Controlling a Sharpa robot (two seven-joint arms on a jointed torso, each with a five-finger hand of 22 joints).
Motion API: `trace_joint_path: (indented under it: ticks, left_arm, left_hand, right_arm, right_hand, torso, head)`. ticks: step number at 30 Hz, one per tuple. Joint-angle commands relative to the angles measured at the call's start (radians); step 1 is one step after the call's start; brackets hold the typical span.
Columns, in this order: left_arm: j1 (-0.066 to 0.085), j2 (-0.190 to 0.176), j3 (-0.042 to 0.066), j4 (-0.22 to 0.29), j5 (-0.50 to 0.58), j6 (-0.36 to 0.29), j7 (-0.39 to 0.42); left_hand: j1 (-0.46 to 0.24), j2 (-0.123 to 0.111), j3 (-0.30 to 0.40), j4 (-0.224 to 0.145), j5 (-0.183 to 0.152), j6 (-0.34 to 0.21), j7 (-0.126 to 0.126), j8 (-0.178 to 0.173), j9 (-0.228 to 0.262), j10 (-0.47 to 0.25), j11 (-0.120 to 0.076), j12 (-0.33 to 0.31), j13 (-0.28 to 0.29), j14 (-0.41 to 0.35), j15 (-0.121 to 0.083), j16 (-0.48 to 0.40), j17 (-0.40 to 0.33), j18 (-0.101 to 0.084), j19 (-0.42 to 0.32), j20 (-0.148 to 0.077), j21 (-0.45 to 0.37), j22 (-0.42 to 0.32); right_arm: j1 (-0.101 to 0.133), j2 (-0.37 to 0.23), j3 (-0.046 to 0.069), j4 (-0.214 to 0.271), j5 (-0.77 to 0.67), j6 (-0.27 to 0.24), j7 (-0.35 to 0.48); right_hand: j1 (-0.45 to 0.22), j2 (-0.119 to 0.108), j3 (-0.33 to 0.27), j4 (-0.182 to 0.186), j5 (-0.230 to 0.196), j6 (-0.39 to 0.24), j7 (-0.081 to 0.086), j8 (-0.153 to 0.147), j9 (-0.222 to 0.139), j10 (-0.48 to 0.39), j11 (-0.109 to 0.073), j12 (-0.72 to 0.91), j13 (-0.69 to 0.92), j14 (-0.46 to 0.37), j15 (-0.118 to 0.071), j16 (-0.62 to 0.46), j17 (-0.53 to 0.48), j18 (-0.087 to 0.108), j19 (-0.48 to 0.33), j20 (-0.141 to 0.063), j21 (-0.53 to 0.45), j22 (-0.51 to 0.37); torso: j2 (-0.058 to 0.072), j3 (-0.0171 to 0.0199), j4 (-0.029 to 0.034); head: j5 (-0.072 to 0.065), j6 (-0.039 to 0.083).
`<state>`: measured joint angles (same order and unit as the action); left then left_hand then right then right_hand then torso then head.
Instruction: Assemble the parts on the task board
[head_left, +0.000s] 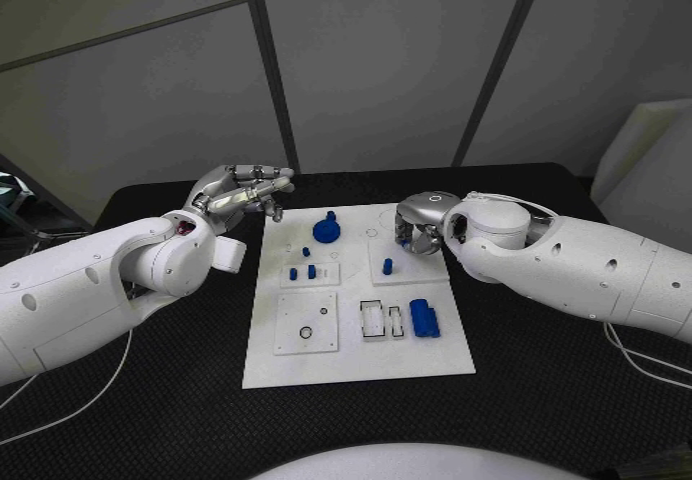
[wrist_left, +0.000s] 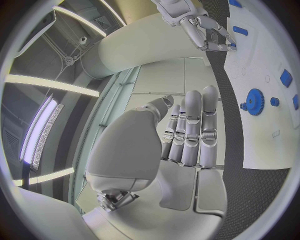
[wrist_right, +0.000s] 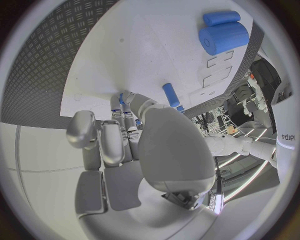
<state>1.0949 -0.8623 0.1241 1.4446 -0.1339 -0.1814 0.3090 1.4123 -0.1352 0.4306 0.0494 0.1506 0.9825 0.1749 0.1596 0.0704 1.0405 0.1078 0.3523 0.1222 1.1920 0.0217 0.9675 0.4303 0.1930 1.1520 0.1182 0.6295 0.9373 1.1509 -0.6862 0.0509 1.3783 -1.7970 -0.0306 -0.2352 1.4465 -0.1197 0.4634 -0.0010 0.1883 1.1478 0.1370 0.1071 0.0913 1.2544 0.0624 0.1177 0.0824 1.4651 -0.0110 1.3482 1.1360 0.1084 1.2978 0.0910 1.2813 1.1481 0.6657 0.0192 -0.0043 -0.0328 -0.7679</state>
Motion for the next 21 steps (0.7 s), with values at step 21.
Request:
trace_joint_path:
  ticks: [21]
  left_arm:
    - [0.0,-0.003,0.001,-0.001,-0.011,-0.007,0.005]
  left_hand:
    - [0.01,0.005,0.0,-0.009,-0.004,0.0,0.008,0.007,-0.001,-0.01,0.0,0.007,0.001,-0.006,0.001,-0.005,-0.002,-0.01,-0.007,0.002,-0.004,-0.002]
  right_arm:
    - [-0.007,-0.038,-0.004,0.05,-0.045,-0.095,-0.008]
  right_hand:
    - [-0.012,0.007,-0.004,-0.01,0.045,0.018,-0.002,-0.003,0.002,0.018,0.0,-0.014,0.004,0.034,-0.006,0.008,0.004,-0.023,0.033,0.0,0.037,0.046]
  torso:
    - [-0.001,0.0006,-0.0006]
  head:
    - [-0.005,0.008]
